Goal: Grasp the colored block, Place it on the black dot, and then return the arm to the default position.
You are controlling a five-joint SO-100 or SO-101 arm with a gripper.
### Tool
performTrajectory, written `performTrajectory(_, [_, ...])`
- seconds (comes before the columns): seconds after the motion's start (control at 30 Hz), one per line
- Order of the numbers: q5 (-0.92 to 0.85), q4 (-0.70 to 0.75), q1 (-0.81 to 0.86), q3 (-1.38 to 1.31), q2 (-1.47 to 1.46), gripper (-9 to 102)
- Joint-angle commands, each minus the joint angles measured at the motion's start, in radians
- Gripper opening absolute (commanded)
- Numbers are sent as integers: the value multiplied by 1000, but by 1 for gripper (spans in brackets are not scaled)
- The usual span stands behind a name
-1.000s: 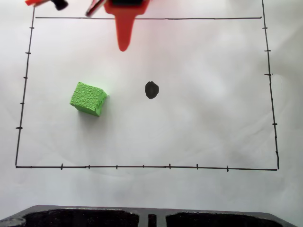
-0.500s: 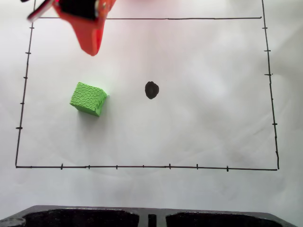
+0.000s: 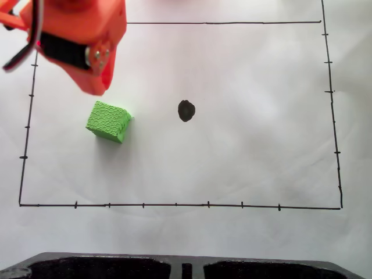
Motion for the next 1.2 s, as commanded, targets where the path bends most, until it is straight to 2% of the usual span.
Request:
performTrajectory(0.0, [18, 9, 2, -43, 3, 8])
performTrajectory(0.2, [21, 20, 14, -43, 0, 23])
performTrajectory(0.43, [15, 3, 28, -43, -41, 34])
performTrajectory(1.17, [12, -40, -21, -133, -291, 37])
